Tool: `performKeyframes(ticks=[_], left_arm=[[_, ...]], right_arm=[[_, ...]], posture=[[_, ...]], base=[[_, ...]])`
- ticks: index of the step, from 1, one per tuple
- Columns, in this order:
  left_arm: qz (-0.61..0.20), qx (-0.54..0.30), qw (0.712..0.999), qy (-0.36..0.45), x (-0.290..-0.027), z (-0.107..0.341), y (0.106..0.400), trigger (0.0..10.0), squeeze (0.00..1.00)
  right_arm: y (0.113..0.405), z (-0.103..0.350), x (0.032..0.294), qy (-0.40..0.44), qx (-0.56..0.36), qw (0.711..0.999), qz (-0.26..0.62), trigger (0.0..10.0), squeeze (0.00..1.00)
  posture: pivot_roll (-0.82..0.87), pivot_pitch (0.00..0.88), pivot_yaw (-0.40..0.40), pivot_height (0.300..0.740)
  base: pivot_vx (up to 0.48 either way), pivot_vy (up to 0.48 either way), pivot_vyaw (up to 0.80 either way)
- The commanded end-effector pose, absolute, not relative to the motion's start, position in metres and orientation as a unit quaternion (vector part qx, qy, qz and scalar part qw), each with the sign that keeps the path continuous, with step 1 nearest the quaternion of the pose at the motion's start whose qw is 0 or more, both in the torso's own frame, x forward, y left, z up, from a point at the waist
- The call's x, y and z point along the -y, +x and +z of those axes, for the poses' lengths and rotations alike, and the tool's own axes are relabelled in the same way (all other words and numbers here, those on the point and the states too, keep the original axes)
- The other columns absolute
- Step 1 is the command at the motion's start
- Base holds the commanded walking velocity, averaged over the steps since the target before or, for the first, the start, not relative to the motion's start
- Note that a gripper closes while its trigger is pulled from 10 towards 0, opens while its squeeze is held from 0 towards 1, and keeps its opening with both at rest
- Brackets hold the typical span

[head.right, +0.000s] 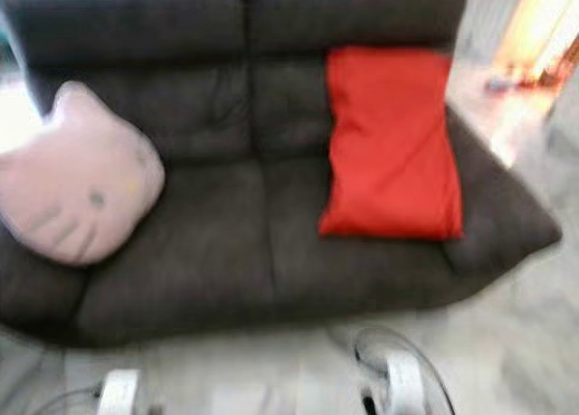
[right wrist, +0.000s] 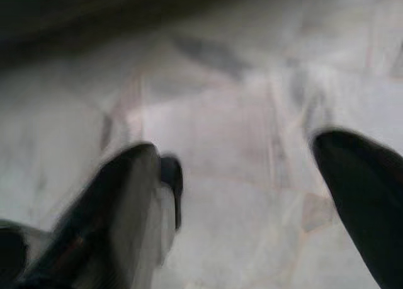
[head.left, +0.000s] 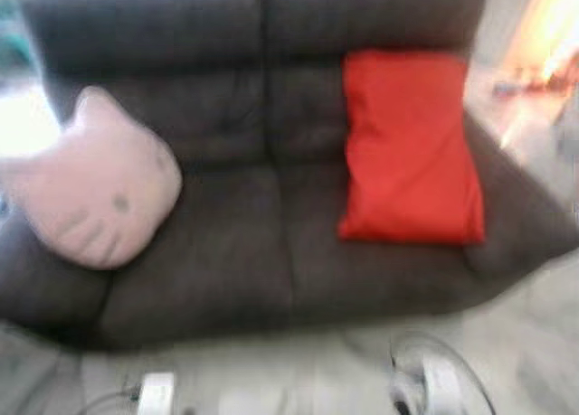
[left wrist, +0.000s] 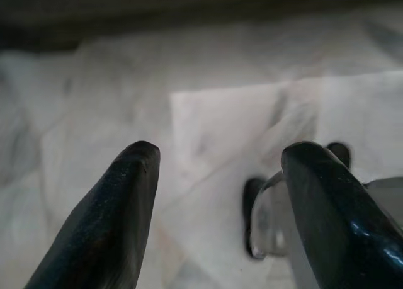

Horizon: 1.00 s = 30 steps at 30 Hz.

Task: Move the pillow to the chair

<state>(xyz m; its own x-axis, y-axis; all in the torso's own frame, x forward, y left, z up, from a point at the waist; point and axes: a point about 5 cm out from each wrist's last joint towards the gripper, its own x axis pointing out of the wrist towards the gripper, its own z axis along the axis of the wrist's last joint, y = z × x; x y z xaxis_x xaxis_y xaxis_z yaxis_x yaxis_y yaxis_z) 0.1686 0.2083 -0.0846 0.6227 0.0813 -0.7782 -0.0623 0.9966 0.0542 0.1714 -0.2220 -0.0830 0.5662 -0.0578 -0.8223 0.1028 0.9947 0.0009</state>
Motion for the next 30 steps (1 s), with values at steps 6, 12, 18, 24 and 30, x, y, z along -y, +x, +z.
performKeyframes(ticks=[6,12,18,24,30], left_arm=[[0.04,-0.443,0.896,0.018,-0.213,-0.0867,0.1621,10.0,0.0],[0.033,-0.441,0.897,0.023,-0.2141,-0.086,0.1631,10.0,0.0],[0.033,-0.444,0.895,0.025,-0.2154,-0.0863,0.1619,10.0,0.0],[0.035,-0.45,0.892,0.023,-0.2143,-0.0875,0.1604,10.0,0.0],[0.034,-0.454,0.89,0.024,-0.2124,-0.0887,0.1588,10.0,0.0]], right_arm=[[0.1577,-0.0885,0.2229,0.031,-0.477,0.877,-0.049,10.0,0.0],[0.1556,-0.0893,0.223,0.031,-0.478,0.876,-0.048,10.0,0.0],[0.1556,-0.0896,0.2214,0.032,-0.478,0.876,-0.048,10.0,0.0],[0.1563,-0.0896,0.2203,0.032,-0.477,0.877,-0.047,10.0,0.0],[0.1553,-0.0898,0.221,0.034,-0.477,0.877,-0.049,10.0,0.0]], posture=[[0.05,0.037,0.013,0.74],[0.05,0.032,0.013,0.74],[0.05,0.029,0.015,0.74],[0.05,0.042,0.012,0.74],[0.05,0.05,0.012,0.74]], base=[[0.0,0.0,-0.77],[0.0,0.0,-0.76],[0.0,0.0,-0.76],[0.0,0.0,-0.76],[0.0,0.0,-0.76]])
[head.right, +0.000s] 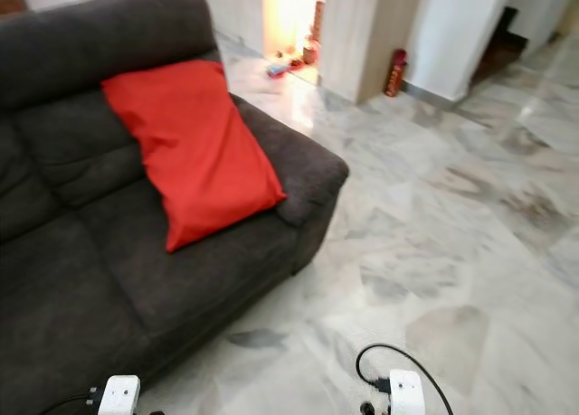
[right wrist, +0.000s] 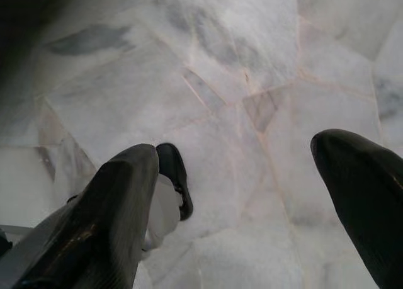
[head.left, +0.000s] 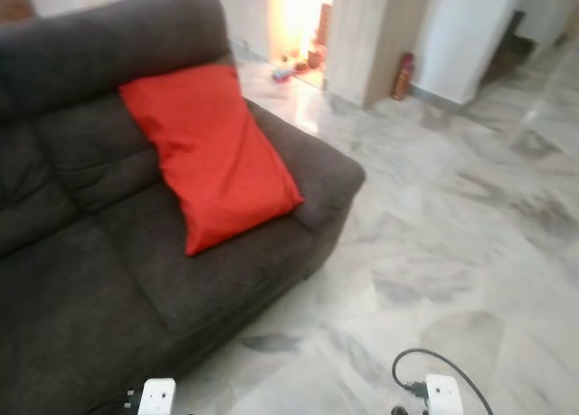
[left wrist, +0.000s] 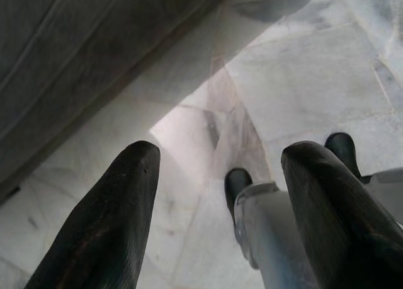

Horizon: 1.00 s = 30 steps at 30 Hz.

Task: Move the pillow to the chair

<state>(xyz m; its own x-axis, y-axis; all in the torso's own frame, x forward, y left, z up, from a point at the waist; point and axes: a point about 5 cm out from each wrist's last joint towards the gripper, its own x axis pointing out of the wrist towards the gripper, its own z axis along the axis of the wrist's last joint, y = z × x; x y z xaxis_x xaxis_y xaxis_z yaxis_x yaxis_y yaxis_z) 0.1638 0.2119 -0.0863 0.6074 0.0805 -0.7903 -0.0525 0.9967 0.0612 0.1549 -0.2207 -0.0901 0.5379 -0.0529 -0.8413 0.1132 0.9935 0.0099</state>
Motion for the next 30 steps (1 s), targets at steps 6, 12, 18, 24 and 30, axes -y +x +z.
performKeyframes(ticks=[6,12,18,24,30], left_arm=[[0.029,-0.453,0.891,0.029,-0.2132,-0.0888,0.1577,10.0,0.0],[0.029,-0.451,0.891,0.031,-0.2151,-0.0883,0.1575,10.0,0.0],[0.029,-0.451,0.891,0.031,-0.2147,-0.0883,0.1578,10.0,0.0],[0.027,-0.449,0.893,0.032,-0.212,-0.088,0.1597,10.0,0.0],[0.025,-0.448,0.893,0.034,-0.209,-0.0879,0.1614,10.0,0.0]], right_arm=[[0.1549,-0.0896,0.2226,0.035,-0.477,0.877,-0.051,10.0,0.0],[0.1576,-0.0883,0.224,0.034,-0.476,0.877,-0.051,10.0,0.0],[0.1596,-0.0875,0.2242,0.035,-0.475,0.878,-0.051,10.0,0.0],[0.1604,-0.0871,0.2247,0.036,-0.475,0.878,-0.051,10.0,0.0],[0.1603,-0.0867,0.2264,0.036,-0.474,0.878,-0.053,10.0,0.0]], posture=[[0.05,0.056,0.013,0.74],[0.05,0.062,0.012,0.74],[0.05,0.063,0.012,0.74],[0.05,0.063,0.012,0.74],[0.05,0.064,0.013,0.74]], base=[[0.0,0.0,-0.76],[0.0,0.0,-0.76],[0.0,0.0,-0.76],[0.0,0.0,-0.76],[0.0,0.0,-0.76]])
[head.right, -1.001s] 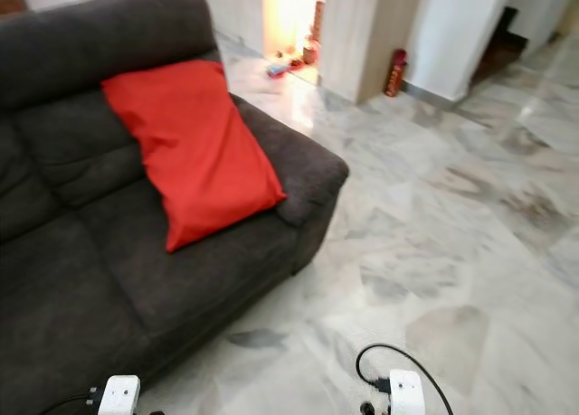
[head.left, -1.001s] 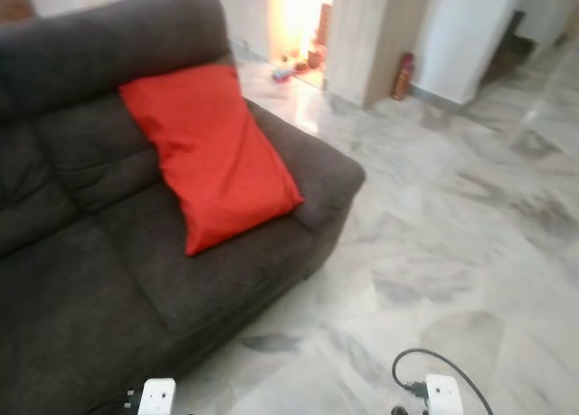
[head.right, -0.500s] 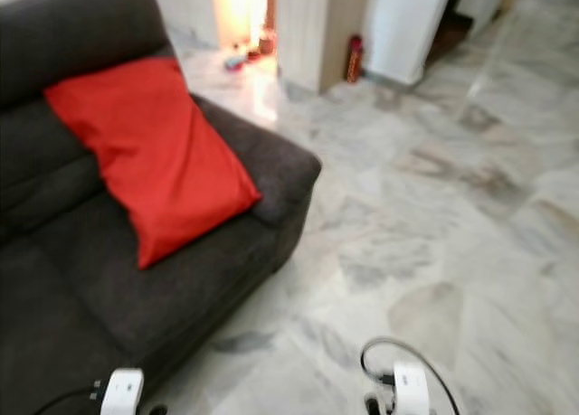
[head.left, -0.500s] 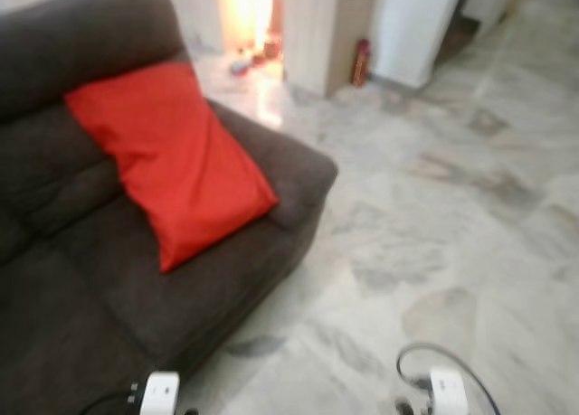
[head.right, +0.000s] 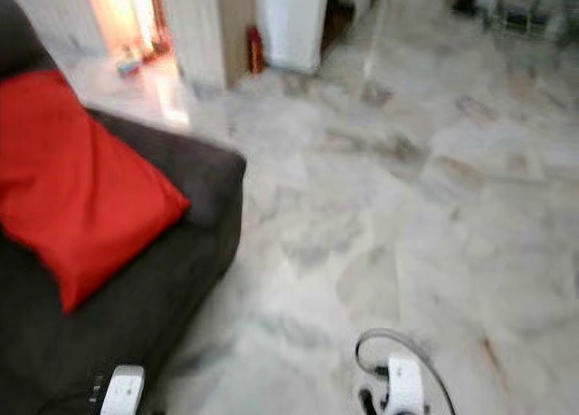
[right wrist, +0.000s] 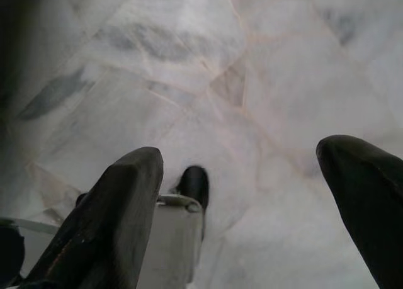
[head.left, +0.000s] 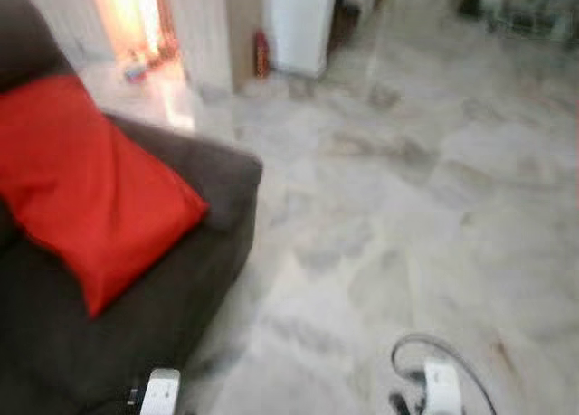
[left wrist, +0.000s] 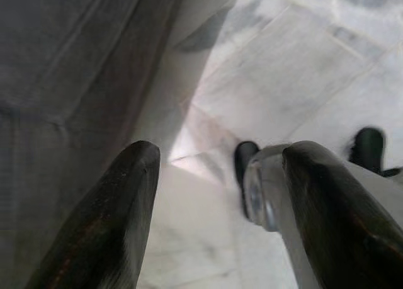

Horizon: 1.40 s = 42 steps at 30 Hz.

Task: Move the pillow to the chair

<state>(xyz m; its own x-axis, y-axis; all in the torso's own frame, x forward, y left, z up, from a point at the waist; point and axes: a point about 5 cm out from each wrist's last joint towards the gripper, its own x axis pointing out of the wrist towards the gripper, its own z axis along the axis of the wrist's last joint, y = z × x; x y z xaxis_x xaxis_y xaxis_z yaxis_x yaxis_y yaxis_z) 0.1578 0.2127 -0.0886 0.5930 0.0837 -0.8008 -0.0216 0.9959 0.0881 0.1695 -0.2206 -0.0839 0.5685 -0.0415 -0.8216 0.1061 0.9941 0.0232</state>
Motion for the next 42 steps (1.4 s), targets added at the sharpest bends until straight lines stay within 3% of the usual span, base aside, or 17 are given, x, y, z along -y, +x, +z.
performKeyframes(ticks=[1,24,42], left_arm=[[0.025,-0.448,0.893,0.034,-0.209,-0.088,0.1613,10.0,0.0],[0.033,-0.447,0.893,0.024,-0.2115,-0.0878,0.1607,10.0,0.0],[0.04,-0.451,0.891,0.009,-0.2121,-0.0885,0.1595,10.0,0.0]], right_arm=[[0.1602,-0.0867,0.2266,0.036,-0.474,0.878,-0.053,10.0,0.0],[0.1586,-0.0859,0.2323,0.036,-0.474,0.878,-0.055,10.0,0.0],[0.1594,-0.0863,0.2287,0.04,-0.469,0.881,-0.055,10.0,0.0]], posture=[[0.05,0.064,0.012,0.74],[0.05,0.045,0.012,0.74],[0.05,0.06,0.012,0.74]], base=[[0.0,0.0,-0.76],[0.0,0.0,-0.74],[0.041,0.0,0.0]])
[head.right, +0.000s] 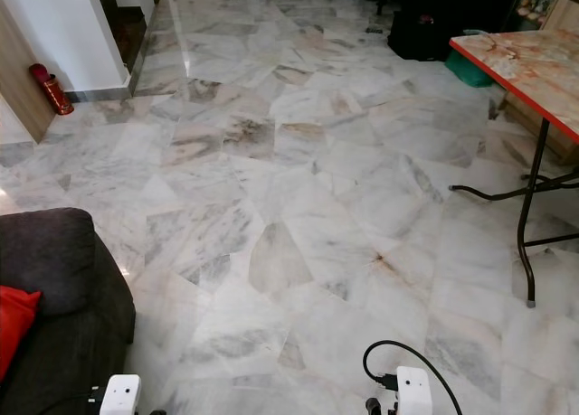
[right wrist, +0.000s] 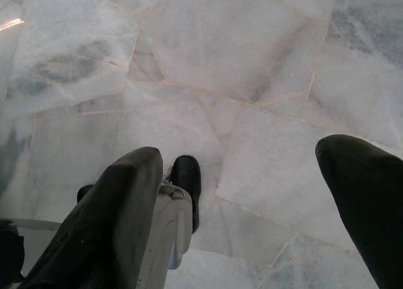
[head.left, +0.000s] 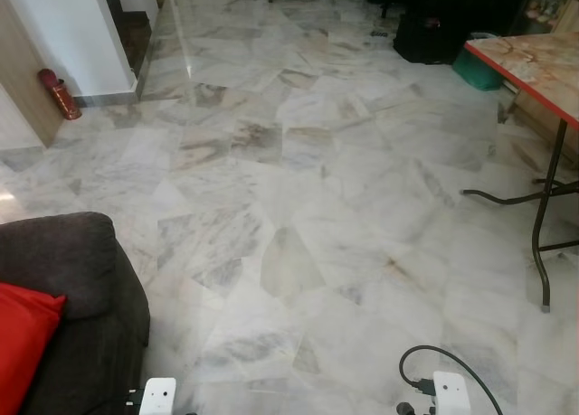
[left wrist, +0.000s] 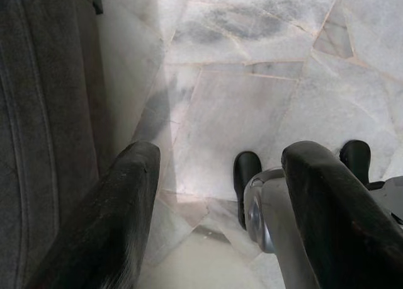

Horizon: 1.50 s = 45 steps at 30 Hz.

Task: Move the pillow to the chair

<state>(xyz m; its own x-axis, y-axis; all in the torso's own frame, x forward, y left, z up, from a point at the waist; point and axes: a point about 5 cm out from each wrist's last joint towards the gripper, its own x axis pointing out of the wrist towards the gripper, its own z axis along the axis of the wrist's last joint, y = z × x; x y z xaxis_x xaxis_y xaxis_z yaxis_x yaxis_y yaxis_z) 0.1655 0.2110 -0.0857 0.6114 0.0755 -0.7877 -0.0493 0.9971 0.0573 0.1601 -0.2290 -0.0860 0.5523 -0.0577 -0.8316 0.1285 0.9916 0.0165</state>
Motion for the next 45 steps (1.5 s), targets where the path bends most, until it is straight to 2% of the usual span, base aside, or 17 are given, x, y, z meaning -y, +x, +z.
performKeyframes(ticks=[1,20,27,36,45], left_arm=[[0.041,-0.451,0.892,0.007,-0.212,-0.089,0.159,10.0,0.0],[0.039,-0.446,0.894,0.004,-0.209,-0.087,0.163,10.0,0.0],[0.038,-0.446,0.894,0.003,-0.207,-0.088,0.164,10.0,0.0],[0.037,-0.448,0.893,0.002,-0.208,-0.088,0.162,10.0,0.0],[0.036,-0.448,0.893,0.004,-0.209,-0.088,0.161,10.0,0.0]], right_arm=[[0.16,-0.086,0.228,0.04,-0.468,0.881,-0.055,10.0,0.0],[0.166,-0.087,0.214,0.041,-0.464,0.884,-0.045,10.0,0.0],[0.166,-0.086,0.217,0.039,-0.463,0.884,-0.046,10.0,0.0],[0.162,-0.084,0.233,0.029,-0.463,0.885,-0.046,10.0,0.0],[0.168,-0.083,0.227,0.03,-0.459,0.887,-0.041,10.0,0.0]], posture=[[0.05,0.061,0.013,0.74],[0.05,0.058,0.011,0.74],[0.05,0.056,0.011,0.74],[0.05,0.057,0.009,0.74],[0.05,0.055,0.009,0.74]], base=[[0.259,0.0,0.0],[0.31,0.0,0.0],[0.326,0.0,0.0],[0.328,0.0,0.0],[0.328,0.0,0.35]])
